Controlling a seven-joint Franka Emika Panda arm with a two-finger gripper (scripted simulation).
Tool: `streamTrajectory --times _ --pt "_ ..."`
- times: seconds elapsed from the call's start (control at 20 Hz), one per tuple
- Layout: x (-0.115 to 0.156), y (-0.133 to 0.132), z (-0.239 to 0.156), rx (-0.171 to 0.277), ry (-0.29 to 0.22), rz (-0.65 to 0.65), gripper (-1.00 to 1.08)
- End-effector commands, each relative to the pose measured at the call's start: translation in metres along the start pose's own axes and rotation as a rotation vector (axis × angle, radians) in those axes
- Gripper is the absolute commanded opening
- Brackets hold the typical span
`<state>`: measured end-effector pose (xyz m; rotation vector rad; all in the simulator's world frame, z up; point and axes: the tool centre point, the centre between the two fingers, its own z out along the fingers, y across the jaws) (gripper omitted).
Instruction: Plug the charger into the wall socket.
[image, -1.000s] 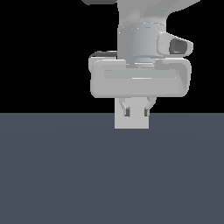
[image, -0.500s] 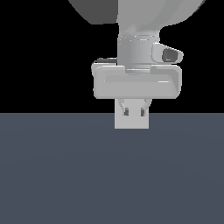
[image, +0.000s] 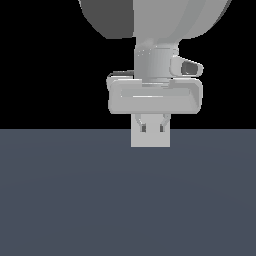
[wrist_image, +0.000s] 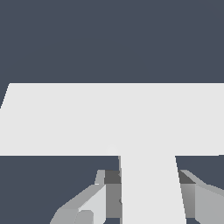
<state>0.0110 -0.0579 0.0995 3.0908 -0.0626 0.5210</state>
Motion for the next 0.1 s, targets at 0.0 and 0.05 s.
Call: streamTrajectory --times 0.0,0.05 --pt "0.0011 -0.0001 -0.0001 0.000 0.002 0.000 -1.00" --pt "0.0009 0.0000 -0.0002 0.000 0.002 0.000 -1.00"
